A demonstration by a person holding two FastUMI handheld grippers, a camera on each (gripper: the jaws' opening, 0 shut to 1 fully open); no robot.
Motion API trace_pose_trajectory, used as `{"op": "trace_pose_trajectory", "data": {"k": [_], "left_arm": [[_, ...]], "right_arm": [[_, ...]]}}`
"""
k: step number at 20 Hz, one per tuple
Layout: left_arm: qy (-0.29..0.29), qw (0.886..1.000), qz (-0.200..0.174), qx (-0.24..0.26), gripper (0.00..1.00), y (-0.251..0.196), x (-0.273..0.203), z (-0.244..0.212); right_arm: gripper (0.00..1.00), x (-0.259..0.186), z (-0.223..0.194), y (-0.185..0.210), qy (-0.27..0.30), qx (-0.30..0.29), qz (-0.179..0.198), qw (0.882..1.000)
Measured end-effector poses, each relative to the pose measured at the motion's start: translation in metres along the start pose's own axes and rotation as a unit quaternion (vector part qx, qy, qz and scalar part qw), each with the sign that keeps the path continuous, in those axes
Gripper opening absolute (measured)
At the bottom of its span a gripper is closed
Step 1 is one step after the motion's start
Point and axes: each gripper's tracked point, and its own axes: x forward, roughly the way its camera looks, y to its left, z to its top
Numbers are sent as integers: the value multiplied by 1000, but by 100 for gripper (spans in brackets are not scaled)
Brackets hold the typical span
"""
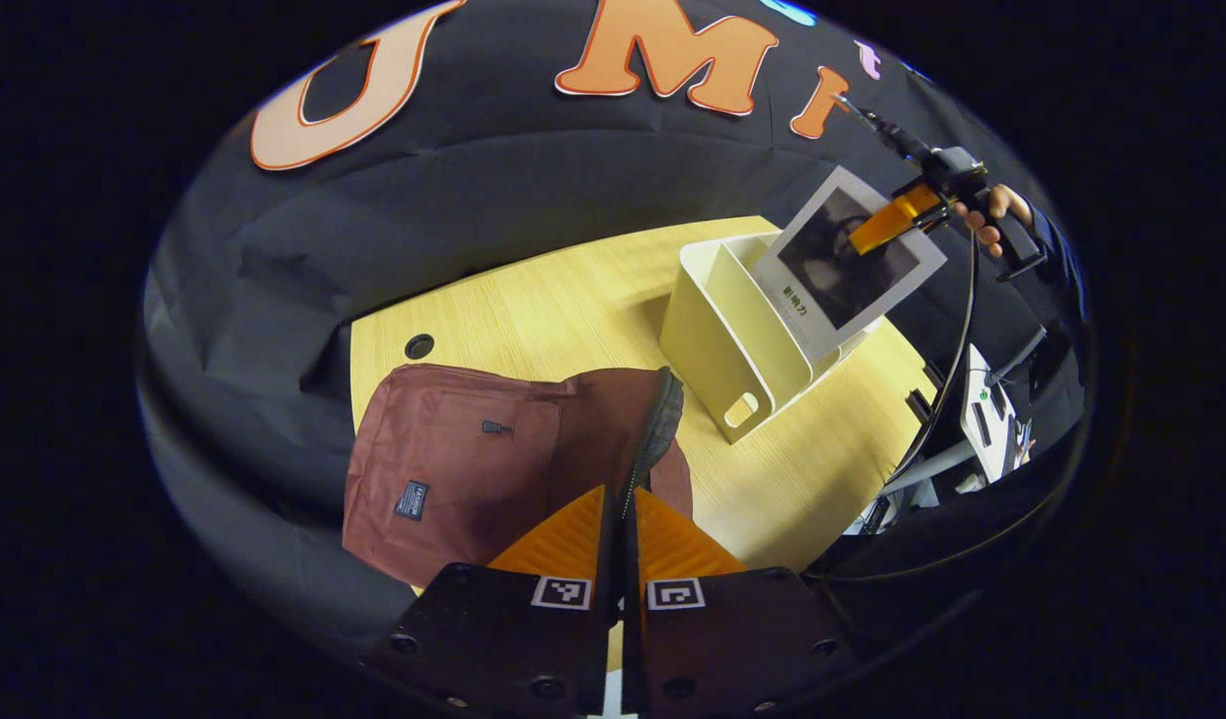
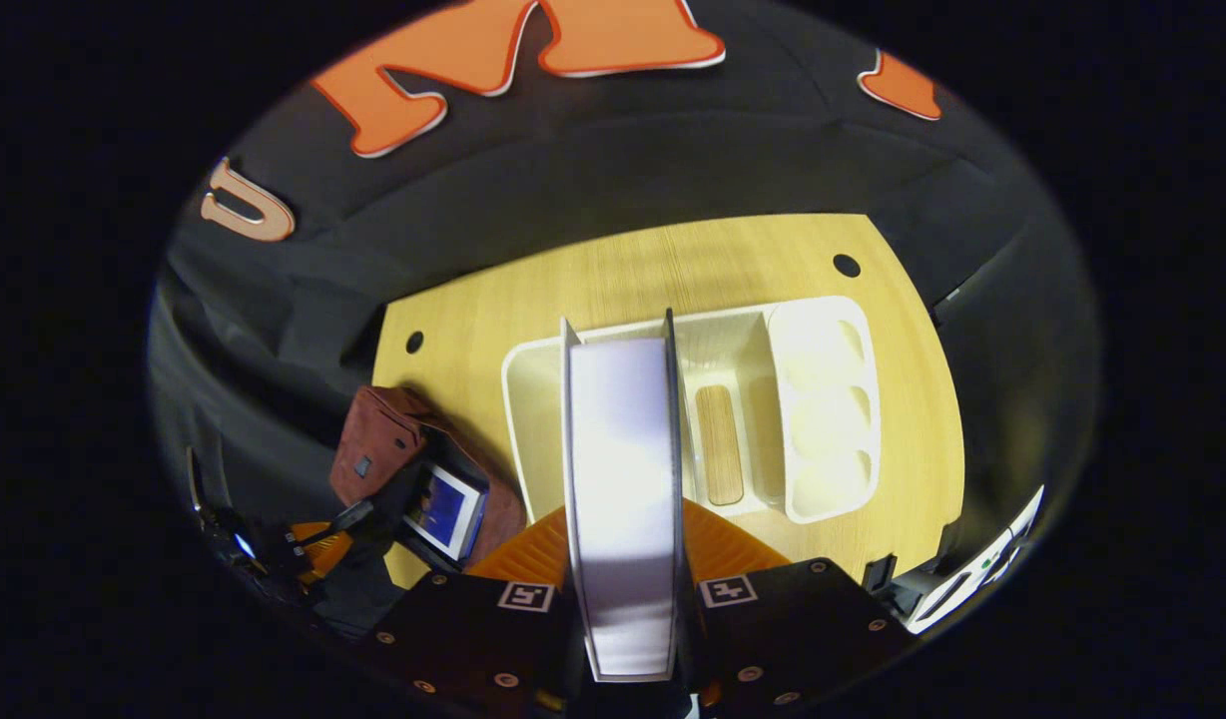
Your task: Open the schoolbag, grab two books from the bookshelf and put them into the schoolbag.
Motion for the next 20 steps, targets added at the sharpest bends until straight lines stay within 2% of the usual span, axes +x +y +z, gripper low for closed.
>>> {"op": "trace_pose_trajectory", "data": {"k": [4, 7, 9, 12, 20], "left_arm": [[-6, 1000, -3, 10, 7, 3, -5, 6], [-10, 1000, -4, 10, 6, 7, -8, 5], [-10, 1000, -5, 12, 7, 9, -11, 4], [-11, 1000, -6, 20, 6, 8, -12, 6], [-15, 999, -8, 27, 6, 6, -20, 5]], "right_arm": [[38, -47, -8, 12, -33, 7, 24, 999], [37, -66, -21, 37, -49, 7, 56, 997], [37, -71, -34, 62, -59, 12, 91, 994], [37, -55, -50, 97, -55, 25, 132, 989], [37, 10, -104, 159, 0, 66, 188, 980]]}}
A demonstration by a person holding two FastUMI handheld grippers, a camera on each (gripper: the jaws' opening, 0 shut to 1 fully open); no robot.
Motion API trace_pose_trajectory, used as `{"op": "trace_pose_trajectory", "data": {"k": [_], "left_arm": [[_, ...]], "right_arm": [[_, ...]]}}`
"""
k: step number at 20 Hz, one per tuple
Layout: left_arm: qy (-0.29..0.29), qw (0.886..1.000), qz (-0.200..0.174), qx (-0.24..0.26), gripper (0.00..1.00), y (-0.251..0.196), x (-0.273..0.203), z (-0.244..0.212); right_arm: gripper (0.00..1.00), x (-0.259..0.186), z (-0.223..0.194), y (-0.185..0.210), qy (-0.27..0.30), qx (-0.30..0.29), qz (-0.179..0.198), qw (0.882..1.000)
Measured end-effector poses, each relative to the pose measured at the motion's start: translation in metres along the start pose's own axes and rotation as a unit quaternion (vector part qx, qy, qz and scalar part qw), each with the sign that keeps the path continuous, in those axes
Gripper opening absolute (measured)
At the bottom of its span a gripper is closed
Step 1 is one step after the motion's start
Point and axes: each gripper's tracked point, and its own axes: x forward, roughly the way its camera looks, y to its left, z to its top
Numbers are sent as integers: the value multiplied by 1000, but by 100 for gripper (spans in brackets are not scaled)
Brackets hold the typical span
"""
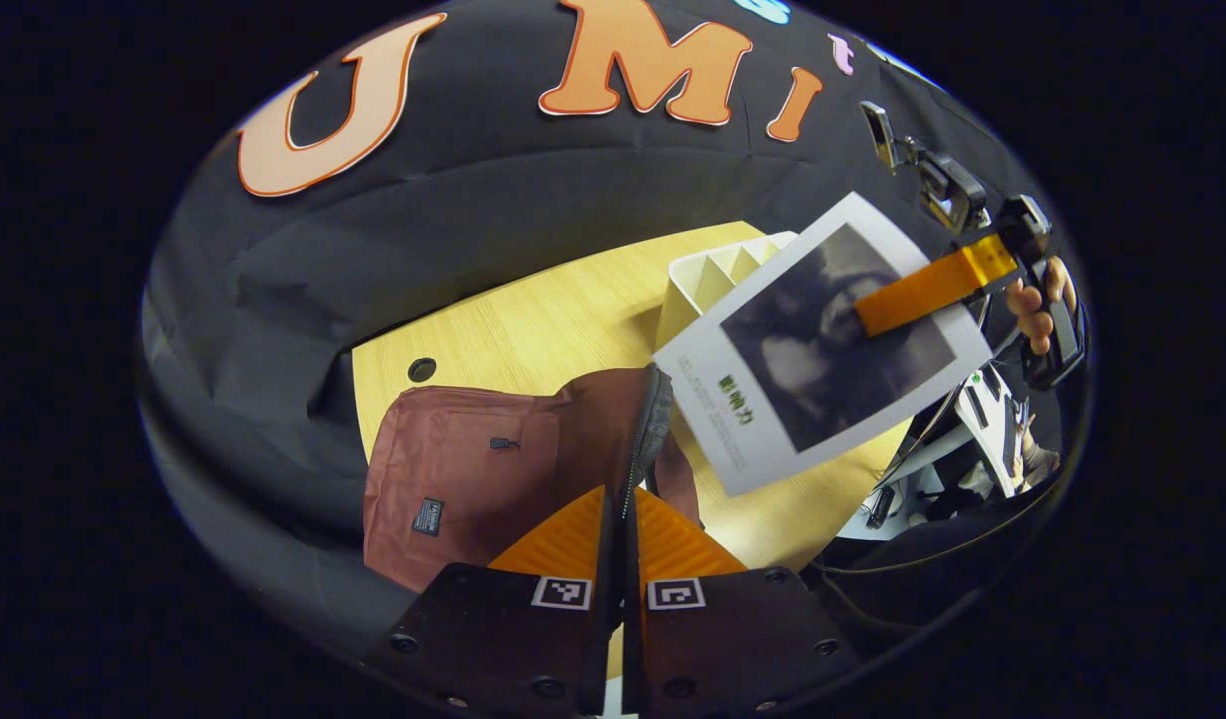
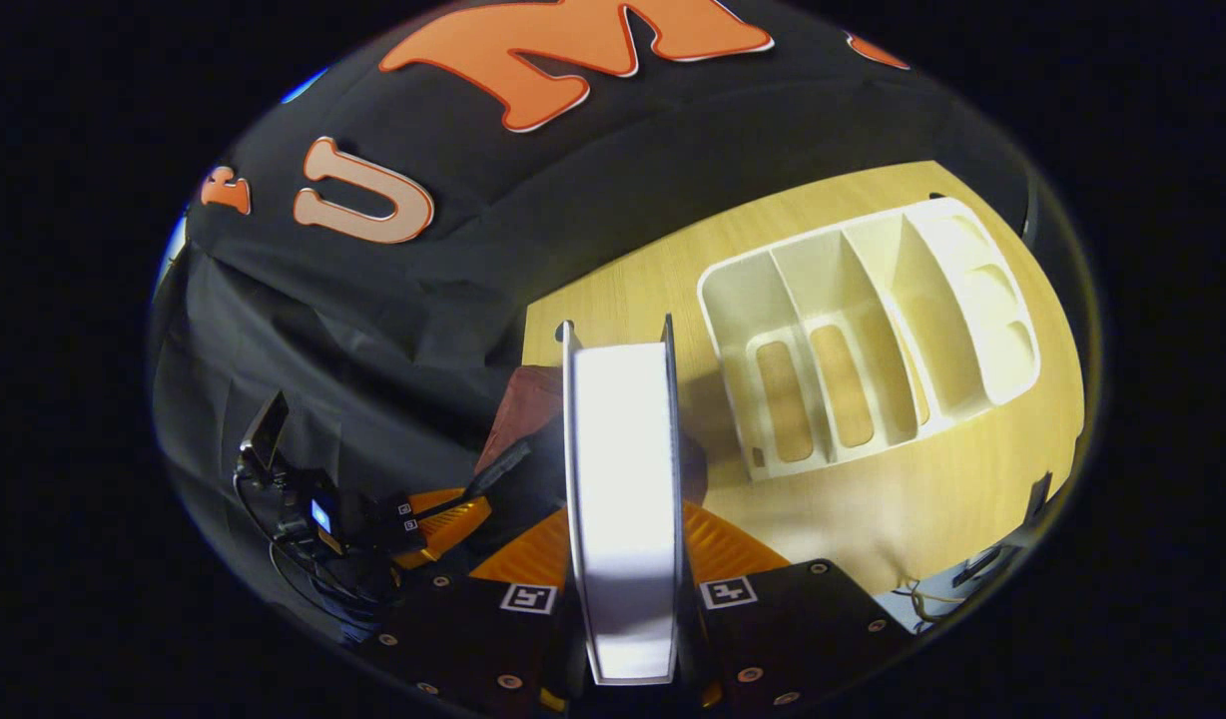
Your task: Open the schoolbag, grab two books from the bookshelf and put them into the schoolbag.
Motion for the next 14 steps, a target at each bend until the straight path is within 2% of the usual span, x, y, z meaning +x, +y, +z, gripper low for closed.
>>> {"op": "trace_pose_trajectory", "data": {"k": [5, 10, 14], "left_arm": [[-4, 1000, 3, -5, 7, -1, -3, 2], [-2, 1000, 2, -14, 6, -6, -4, 0], [2, 1000, -7, 10, 7, -26, 3, -4]], "right_arm": [[37, 51, -24, 12, 10, 16, 18, 1000], [37, 100, -46, 32, 16, 47, 60, 997], [37, 138, -58, 37, 16, 68, 87, 994]]}}
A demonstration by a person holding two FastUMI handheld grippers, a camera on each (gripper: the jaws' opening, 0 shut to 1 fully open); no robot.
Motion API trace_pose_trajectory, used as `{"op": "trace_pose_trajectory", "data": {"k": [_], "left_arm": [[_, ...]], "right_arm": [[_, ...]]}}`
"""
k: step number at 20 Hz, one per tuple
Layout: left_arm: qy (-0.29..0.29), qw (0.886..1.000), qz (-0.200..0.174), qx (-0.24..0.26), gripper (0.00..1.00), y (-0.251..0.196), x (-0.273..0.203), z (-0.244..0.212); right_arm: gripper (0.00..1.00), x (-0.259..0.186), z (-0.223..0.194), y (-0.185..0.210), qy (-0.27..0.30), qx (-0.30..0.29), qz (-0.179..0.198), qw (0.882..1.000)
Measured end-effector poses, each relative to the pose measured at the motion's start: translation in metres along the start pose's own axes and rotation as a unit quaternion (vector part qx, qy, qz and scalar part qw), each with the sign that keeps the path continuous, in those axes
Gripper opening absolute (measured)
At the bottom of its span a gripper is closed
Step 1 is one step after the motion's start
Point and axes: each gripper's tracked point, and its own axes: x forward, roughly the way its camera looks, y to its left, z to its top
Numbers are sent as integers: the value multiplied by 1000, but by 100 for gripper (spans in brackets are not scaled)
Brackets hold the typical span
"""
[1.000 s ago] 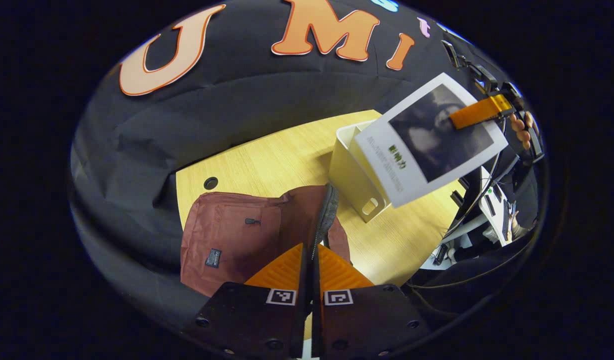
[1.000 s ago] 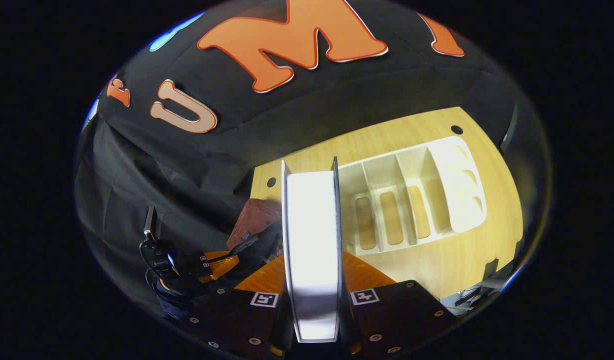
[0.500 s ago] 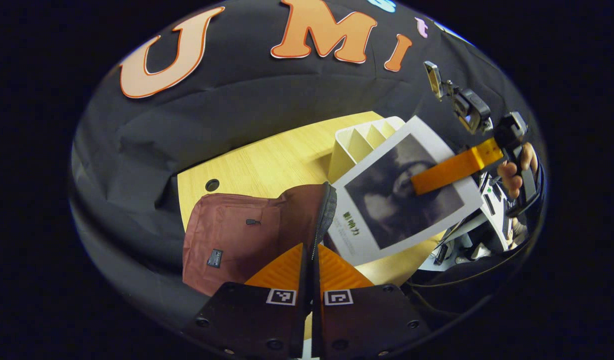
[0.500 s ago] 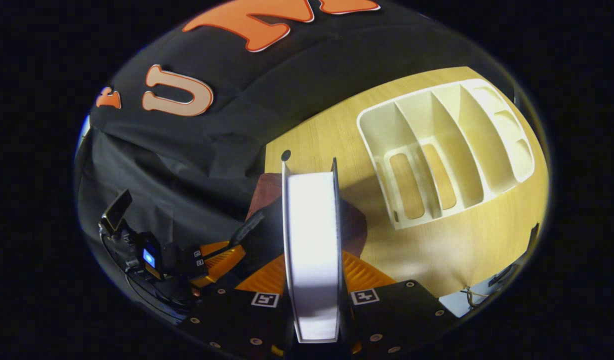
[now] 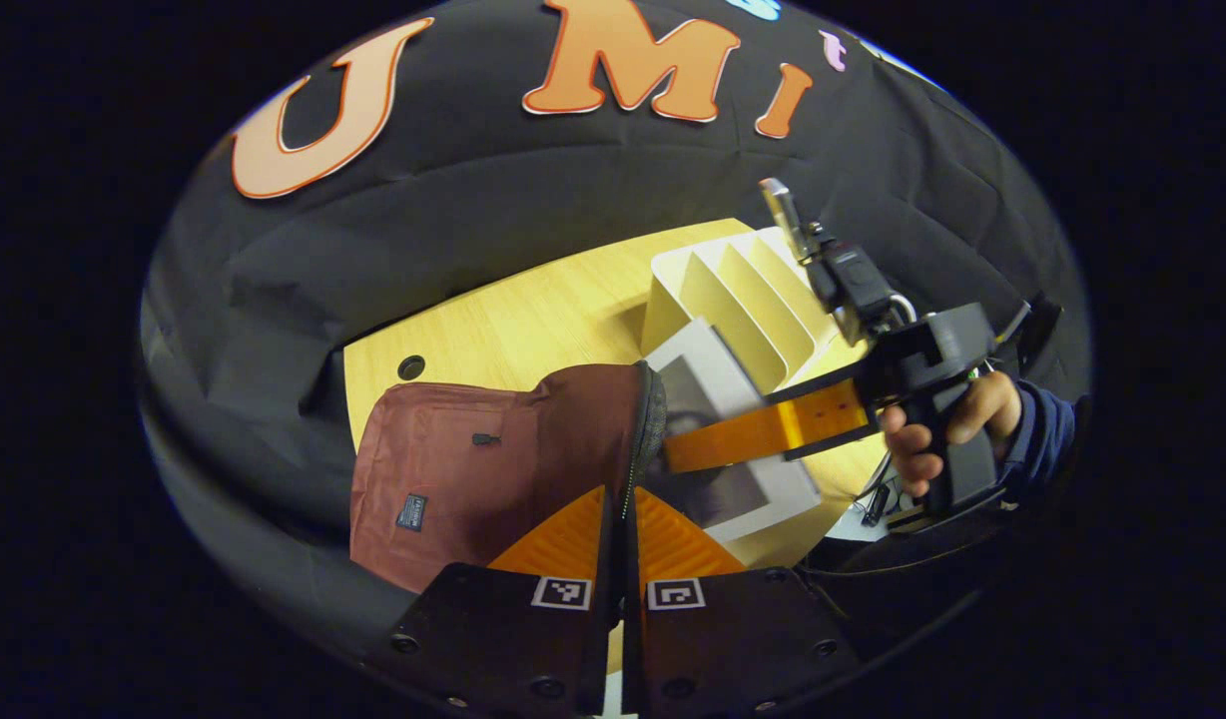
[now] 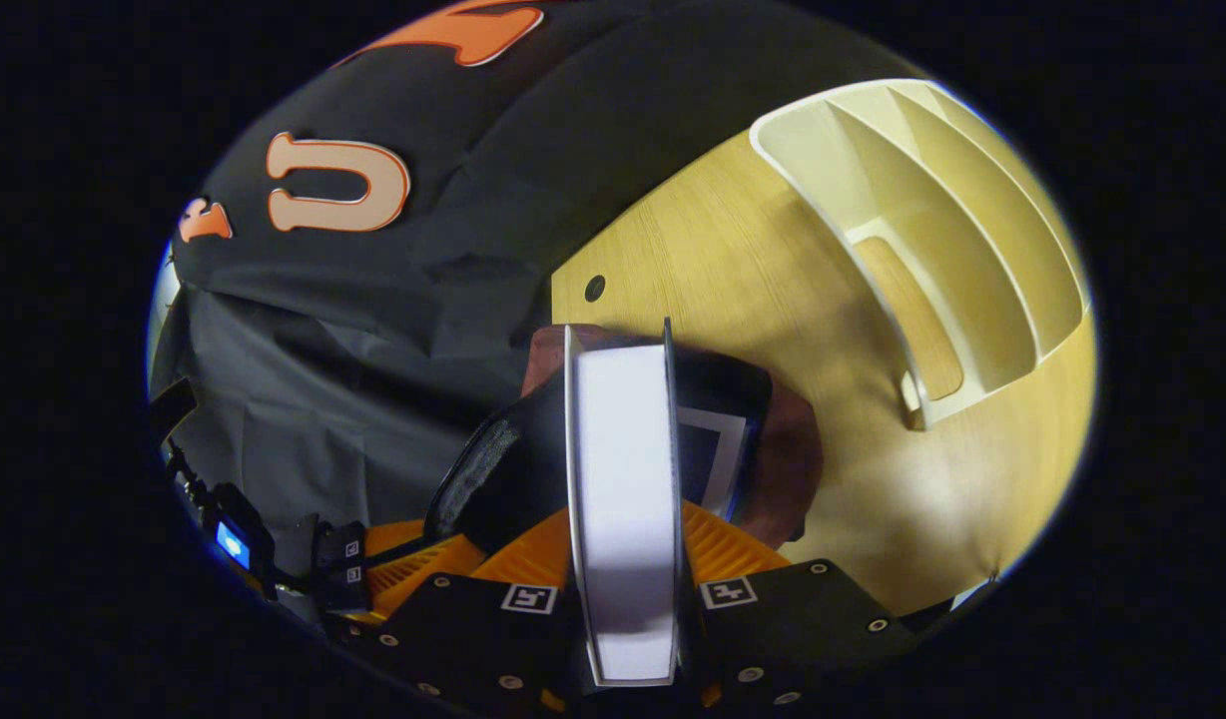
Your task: Open the schoolbag, grab two books from the bookshelf and put them into the schoolbag.
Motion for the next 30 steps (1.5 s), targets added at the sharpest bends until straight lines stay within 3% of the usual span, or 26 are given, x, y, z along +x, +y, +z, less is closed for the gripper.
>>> {"op": "trace_pose_trajectory", "data": {"k": [7, 12, 13, 14, 16, 17, 19, 20, 21, 23, 24, 26, 27, 30], "left_arm": [[-11, 1000, -12, -15, 6, -5, -7, 11], [-13, 999, -23, -28, 7, -14, -5, 13], [-14, 999, -23, -27, 7, -14, -6, 12], [-15, 999, -24, -30, 7, -15, -4, 13], [-19, 999, -18, -32, 7, -14, -3, 14], [-23, 999, -18, -36, 6, -11, -6, 16], [-26, 998, -19, -49, 7, -9, -8, 15], [-27, 998, -19, -52, 6, -7, -9, 13], [-27, 998, -23, -59, 6, -4, -9, 10], [-33, 997, -24, -72, 7, -1, -5, 8], [-33, 996, -24, -79, 7, 0, -3, 5], [-31, 994, -41, -92, 13, -9, 3, -3], [-29, 994, -51, -95, 11, -16, 8, -8], [-31, 993, -64, -93, 27, -24, 20, -12]], "right_arm": [[37, 51, -23, 6, -7, 61, 50, 997], [37, 84, -28, 2, -26, 61, 65, 996], [48, 92, -32, 5, -23, 75, 71, 994], [38, 98, -31, 8, -29, 76, 74, 994], [50, 104, -31, 11, -34, 71, 75, 994], [39, 109, -29, 14, -37, 71, 75, 994], [40, 111, -33, 8, -32, 63, 48, 996], [36, 108, -33, 1, -35, 51, 28, 998], [52, 106, -32, -2, -36, 36, 15, 999], [67, 96, -40, -6, -20, 31, 13, 999], [79, 89, -37, -11, -28, 28, 6, 999], [89, 72, -28, -20, -54, 13, -8, 998], [91, 62, -21, -21, -71, 2, -15, 997], [94, 31, 8, -39, -133, -29, -56, 989]]}}
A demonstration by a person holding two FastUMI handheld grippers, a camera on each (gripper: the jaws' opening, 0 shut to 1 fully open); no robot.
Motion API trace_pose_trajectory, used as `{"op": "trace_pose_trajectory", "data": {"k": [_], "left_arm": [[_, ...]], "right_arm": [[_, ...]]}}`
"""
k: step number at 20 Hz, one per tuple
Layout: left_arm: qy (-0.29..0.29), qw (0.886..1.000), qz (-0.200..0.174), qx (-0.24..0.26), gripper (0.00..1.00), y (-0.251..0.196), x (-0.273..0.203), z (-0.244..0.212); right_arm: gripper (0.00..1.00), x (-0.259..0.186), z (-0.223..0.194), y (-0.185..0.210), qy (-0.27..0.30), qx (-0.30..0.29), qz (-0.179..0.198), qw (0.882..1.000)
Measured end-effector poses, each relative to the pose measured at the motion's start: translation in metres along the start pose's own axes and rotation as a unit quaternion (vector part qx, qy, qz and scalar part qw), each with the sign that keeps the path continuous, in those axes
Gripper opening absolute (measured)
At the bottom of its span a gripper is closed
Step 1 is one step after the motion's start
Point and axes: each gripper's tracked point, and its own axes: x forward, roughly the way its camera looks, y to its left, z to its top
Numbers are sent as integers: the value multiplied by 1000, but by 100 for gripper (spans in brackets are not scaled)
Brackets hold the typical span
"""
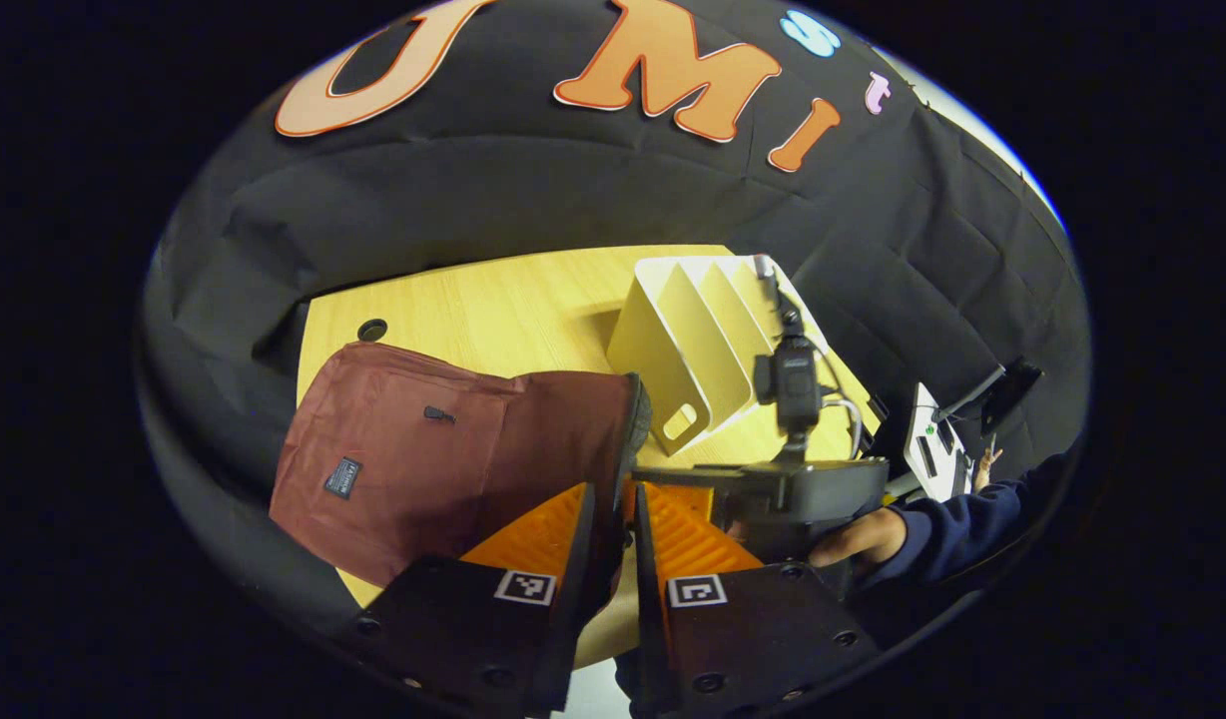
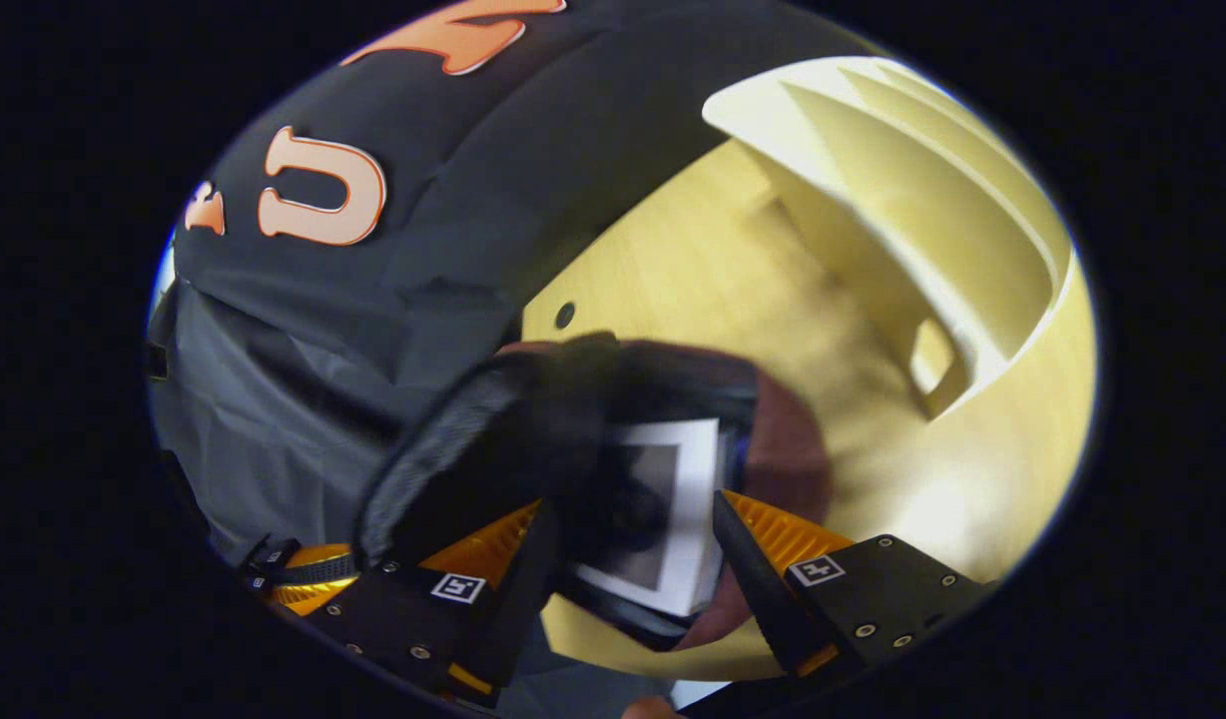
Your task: Open the schoolbag, grab two books from the bookshelf and put them into the schoolbag.
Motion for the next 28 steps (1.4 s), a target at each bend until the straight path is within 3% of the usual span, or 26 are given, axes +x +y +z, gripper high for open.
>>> {"op": "trace_pose_trajectory", "data": {"k": [1, 2, 6, 8, 11, 13, 16, 22, 26, 28], "left_arm": [[3, 1000, -4, 0, 28, -2, 3, -2], [4, 1000, -10, -3, 37, -6, 5, -3], [13, 1000, -24, -9, 57, -16, 21, -8], [12, 999, -31, -11, 63, -31, 28, -6], [7, 1000, -22, 2, 75, -54, 34, -8], [1, 1000, -17, 6, 77, -79, 42, -2], [-24, 1000, 8, -1, 89, -118, 59, 14], [-121, 990, 68, -18, 90, -211, 90, 59], [-199, 970, 133, -32, 91, -246, 91, 80], [-221, 963, 152, -37, 94, -264, 84, 80]], "right_arm": [[94, -6, 9, -7, -18, -9, -9, 1000], [94, -15, 18, -14, -36, -17, -18, 999], [94, -50, 56, -47, -92, -39, -62, 993], [95, -70, 79, -65, -120, -32, -71, 990], [96, -110, 124, -85, -171, -21, -73, 982], [95, -137, 150, -107, -206, -38, -82, 974], [95, -189, 186, -146, -243, -78, -103, 961], [96, -283, 219, -219, -273, -178, -131, 936], [97, -329, 241, -240, -296, -228, -132, 918], [97, -344, 239, -236, -293, -243, -115, 918]]}}
